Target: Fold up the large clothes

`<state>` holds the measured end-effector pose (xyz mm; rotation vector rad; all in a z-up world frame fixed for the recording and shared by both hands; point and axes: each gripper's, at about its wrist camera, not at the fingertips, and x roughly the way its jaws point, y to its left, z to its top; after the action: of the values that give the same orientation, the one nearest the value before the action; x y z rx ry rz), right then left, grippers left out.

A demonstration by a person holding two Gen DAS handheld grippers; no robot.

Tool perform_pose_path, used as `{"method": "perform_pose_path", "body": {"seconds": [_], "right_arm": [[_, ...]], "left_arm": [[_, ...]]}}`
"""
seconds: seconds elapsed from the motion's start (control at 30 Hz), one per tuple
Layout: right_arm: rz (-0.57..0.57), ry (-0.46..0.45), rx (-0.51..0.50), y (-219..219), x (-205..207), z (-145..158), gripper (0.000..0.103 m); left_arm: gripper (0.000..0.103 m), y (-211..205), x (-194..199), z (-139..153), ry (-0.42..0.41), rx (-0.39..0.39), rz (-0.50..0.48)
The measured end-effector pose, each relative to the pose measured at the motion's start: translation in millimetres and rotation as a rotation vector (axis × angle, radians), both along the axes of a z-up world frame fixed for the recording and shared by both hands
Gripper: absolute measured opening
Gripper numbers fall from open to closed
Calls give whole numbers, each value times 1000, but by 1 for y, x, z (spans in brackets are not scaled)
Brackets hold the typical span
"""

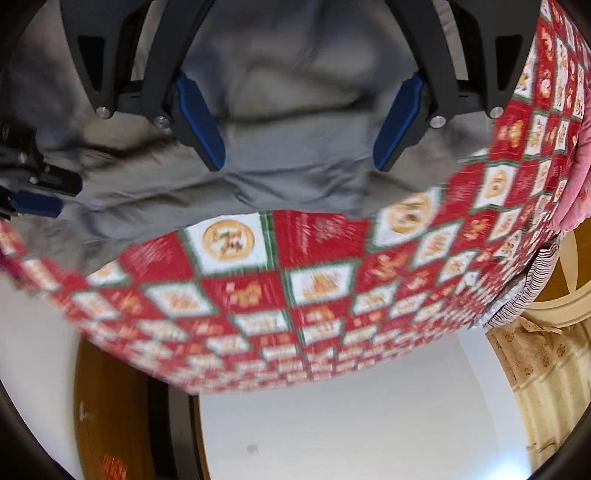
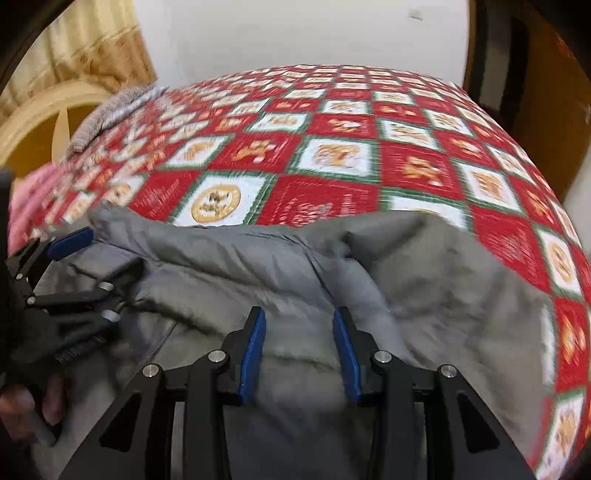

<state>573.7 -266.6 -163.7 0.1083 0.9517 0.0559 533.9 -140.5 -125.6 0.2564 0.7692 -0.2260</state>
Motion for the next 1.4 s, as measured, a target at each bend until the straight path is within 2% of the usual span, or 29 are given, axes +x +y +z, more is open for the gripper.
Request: {"method": "perform_pose_path", "body": {"seconds": [0.03,0.1,0.17,0.33,0.47,0.57,0.73,0.87,0.97,1.1,1.13,1.17,1.2,1.23,1.27,1.33,1.4], "right_arm": [[-10,-9,2,-4,-9,7,61],[-35,-43,-12,-17,-44,26,64],[-39,-40,-4,-25,-76,30,64],[-86,60,-4,-53,-172,6,64],[-137,76,15,-76,-244,-6,64],[-177,65,61,-88,-293,-11,64],[-170,58,95,-81,-363,-23,64],[-157,22,86,-68,-403,-25,64],[-143,20,116,-62,-429,-29,64],[-133,9,126,-56,-460,-35,64],[-132,7,128,-55,-464,-37,60],[-129,2,130,-54,-470,-38,55],[-129,-1,130,-52,-474,-38,40],[-123,-2,144,-51,-476,-39,24],[-112,-4,191,-51,-480,-38,19],[-112,-10,229,-48,-485,-37,11],[-110,-38,218,-44,-492,-27,9]], "left_arm": [[91,15,-14,10,-6,-3,3],[92,45,-41,17,-5,10,14],[93,79,-74,15,18,23,12],[93,146,-150,-12,115,55,51],[93,191,-210,-42,197,37,107],[93,204,-244,-54,224,8,117],[93,204,-286,-53,214,-36,95],[93,206,-308,-60,226,-62,71],[93,211,-322,-61,217,-75,55],[91,222,-331,-68,237,-136,37],[85,223,-335,-67,227,-138,24],[70,221,-338,-66,220,-138,7],[59,219,-342,-65,215,-150,-22],[31,216,-347,-63,211,-166,-50],[15,213,-349,-62,216,-171,-71],[10,209,-357,-55,189,-151,-78],[8,211,-368,-37,127,-156,-93]]}}
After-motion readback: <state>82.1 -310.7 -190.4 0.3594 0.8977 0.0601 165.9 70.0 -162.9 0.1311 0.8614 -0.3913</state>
